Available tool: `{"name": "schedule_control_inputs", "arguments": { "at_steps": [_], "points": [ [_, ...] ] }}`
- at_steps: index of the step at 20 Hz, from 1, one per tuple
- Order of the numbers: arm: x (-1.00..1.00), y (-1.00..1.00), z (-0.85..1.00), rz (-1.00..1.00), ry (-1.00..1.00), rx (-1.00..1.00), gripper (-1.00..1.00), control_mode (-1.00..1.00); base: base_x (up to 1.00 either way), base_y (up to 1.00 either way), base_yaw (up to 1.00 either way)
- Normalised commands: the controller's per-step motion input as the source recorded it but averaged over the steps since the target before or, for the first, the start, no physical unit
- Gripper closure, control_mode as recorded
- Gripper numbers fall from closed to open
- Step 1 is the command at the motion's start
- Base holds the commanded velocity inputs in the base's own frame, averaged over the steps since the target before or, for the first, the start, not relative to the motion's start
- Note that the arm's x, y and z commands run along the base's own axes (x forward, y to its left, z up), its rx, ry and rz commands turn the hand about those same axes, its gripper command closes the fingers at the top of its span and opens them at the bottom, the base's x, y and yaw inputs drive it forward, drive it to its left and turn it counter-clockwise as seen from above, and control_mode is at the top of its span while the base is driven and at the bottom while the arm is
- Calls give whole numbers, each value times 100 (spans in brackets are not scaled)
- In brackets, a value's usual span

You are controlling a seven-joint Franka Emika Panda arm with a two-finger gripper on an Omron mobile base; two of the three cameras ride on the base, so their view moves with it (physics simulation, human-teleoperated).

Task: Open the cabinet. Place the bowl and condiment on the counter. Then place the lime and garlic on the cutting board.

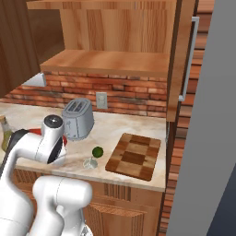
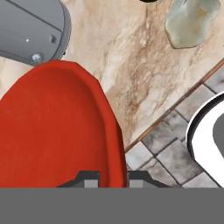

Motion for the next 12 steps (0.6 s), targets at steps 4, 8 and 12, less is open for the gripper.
{"name": "schedule_control_inputs", "arguments": {
  "at_steps": [4,8,12],
  "points": [
    [9,13,-31,0,-6,-3,100,-100,0,0,0],
    [13,20,-28,0,-9,-4,100,-100,0,0,0],
    [13,15,-28,0,-8,-4,100,-100,0,0,0]
  ]
}}
